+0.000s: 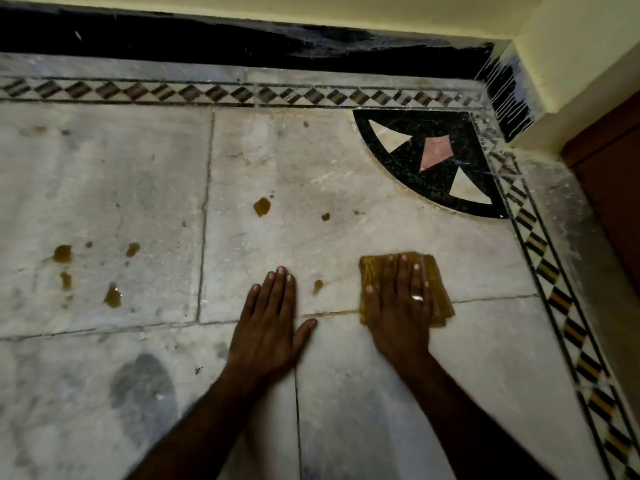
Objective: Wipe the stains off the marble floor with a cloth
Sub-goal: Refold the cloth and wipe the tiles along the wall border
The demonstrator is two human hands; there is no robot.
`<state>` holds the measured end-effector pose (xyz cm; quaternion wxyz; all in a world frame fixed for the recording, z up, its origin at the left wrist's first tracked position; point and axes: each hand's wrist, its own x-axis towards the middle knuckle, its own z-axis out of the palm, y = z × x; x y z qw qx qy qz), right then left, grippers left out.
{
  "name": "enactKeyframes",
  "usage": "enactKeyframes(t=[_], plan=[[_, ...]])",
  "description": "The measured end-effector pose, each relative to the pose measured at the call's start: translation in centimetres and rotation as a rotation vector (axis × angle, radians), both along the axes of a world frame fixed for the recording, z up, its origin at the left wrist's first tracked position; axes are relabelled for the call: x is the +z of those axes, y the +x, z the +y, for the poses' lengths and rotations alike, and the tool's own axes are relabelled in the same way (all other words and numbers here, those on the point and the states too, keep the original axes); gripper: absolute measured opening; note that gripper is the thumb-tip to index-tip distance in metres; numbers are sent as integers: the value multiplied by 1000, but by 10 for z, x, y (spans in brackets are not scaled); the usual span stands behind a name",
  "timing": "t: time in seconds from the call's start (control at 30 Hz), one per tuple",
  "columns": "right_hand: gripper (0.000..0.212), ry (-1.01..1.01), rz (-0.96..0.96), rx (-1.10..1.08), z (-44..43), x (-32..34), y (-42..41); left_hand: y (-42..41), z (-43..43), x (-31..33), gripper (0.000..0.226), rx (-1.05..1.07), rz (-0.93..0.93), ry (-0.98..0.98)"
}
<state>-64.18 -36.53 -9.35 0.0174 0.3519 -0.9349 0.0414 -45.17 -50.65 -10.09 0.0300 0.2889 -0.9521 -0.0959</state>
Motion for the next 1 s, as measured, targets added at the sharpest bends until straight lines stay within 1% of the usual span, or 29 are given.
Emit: enactKeyframes(t=[0.07, 0.13, 0.2, 0.3, 0.4, 0.5, 0.6, 0.67, 0.8, 0.9, 1.0], plan=[[65, -7, -51, 47, -30, 4, 3, 3, -15, 0, 85, 13, -17, -9], [65, 2, -72, 153, -54, 7, 20, 9, -27, -1, 87, 6, -39, -17], [63, 8, -59, 272, -64, 10, 43, 15, -33, -1, 84, -11, -36, -33], [61, -1, -11, 413, -45, 11, 76, 23, -35, -2, 74, -23, 7, -68], [61, 14, 10, 489, -1, 14, 94, 31, -34, -3, 76, -39, 20, -81], [60, 27, 2, 465, 30, 12, 84, 34, -33, -4, 77, -45, 37, -80], [58, 26, 30, 374, 35, 9, 60, 33, -32, -1, 75, -63, 55, -95], [59, 34, 50, 307, 22, 7, 47, 34, -27, 0, 73, -100, 77, -97], [65, 38, -16, 203, -25, 6, 34, 35, -12, -1, 72, -168, 83, -55], [66, 25, -31, 245, -52, 4, 37, 31, -6, -1, 72, -170, 61, -33], [65, 31, -30, 296, -55, 2, 39, 26, 1, -2, 72, -190, 53, 6]])
